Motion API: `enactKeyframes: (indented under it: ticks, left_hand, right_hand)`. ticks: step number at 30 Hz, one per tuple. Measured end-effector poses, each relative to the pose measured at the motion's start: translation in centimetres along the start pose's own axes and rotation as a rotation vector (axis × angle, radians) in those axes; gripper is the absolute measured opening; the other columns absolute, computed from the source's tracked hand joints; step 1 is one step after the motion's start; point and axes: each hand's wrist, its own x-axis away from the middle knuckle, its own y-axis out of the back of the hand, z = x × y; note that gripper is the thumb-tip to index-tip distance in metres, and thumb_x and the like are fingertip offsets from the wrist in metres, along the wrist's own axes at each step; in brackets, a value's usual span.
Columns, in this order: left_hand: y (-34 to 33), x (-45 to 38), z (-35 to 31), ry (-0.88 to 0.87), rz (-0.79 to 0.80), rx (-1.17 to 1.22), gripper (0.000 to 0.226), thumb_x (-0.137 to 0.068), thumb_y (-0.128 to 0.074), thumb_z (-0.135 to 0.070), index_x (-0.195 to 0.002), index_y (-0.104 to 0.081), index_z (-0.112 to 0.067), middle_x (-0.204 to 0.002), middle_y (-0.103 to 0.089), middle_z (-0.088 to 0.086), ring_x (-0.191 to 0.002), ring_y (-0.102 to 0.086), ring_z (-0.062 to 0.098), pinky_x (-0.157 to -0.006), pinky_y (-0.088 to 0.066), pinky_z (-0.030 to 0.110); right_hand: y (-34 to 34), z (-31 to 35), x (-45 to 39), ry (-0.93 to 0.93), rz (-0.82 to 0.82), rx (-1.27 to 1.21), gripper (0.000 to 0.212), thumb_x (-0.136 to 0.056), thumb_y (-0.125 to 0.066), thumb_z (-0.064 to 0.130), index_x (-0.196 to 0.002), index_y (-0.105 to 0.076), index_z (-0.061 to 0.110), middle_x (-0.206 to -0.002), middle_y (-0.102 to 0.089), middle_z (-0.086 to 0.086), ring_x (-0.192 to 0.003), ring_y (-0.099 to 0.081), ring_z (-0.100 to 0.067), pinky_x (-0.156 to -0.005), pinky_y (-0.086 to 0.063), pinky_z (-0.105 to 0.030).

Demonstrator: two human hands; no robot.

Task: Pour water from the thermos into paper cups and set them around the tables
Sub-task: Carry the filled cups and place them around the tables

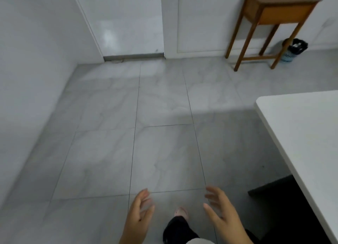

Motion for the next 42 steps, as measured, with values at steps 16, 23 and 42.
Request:
enactKeyframes:
  ticks: [16,23,42]
  left_hand:
    - [-2.9,-42.4,-16.7,-0.113,0.145,0.005,0.055,-0.102,-0.074,-0.011,-0.151,-0.057,-0.027,-0.144,-0.066,-0.016,-0.13,-0.067,0.007,-0.109,-0.054,0.035]
    - [-11.8,-61.8,-21.6,-0.176,0.503,-0.238,0.066,-0.094,-0.078,0.002,-0.151,-0.058,-0.027,-0.145,-0.069,-0.003,-0.135,-0.067,0.02,-0.112,-0.053,0.028]
    - [-64.9,-83.0,-43.2,-0.237,0.925,-0.312,0.063,-0.093,-0.082,-0.005,-0.142,-0.063,-0.039,-0.14,-0.07,-0.011,-0.123,-0.071,0.009,-0.101,-0.06,0.042]
  right_hand:
    - [3.9,5.1,-37.0,-0.001,-0.276,-0.028,0.057,-0.093,-0.077,-0.003,-0.142,-0.059,0.019,-0.14,-0.069,0.01,-0.12,-0.073,-0.016,-0.101,-0.059,-0.033]
    - [8.3,3.0,-43.7,-0.182,-0.626,-0.153,0.06,-0.089,-0.08,-0.005,-0.139,-0.061,0.022,-0.137,-0.072,0.005,-0.115,-0.076,-0.02,-0.095,-0.063,-0.034]
    - [42.7,-8.8,-61.0,-0.417,-1.145,-0.236,0.068,-0.085,-0.083,-0.008,-0.138,-0.06,0.028,-0.135,-0.073,-0.001,-0.108,-0.079,-0.024,-0.095,-0.063,-0.035]
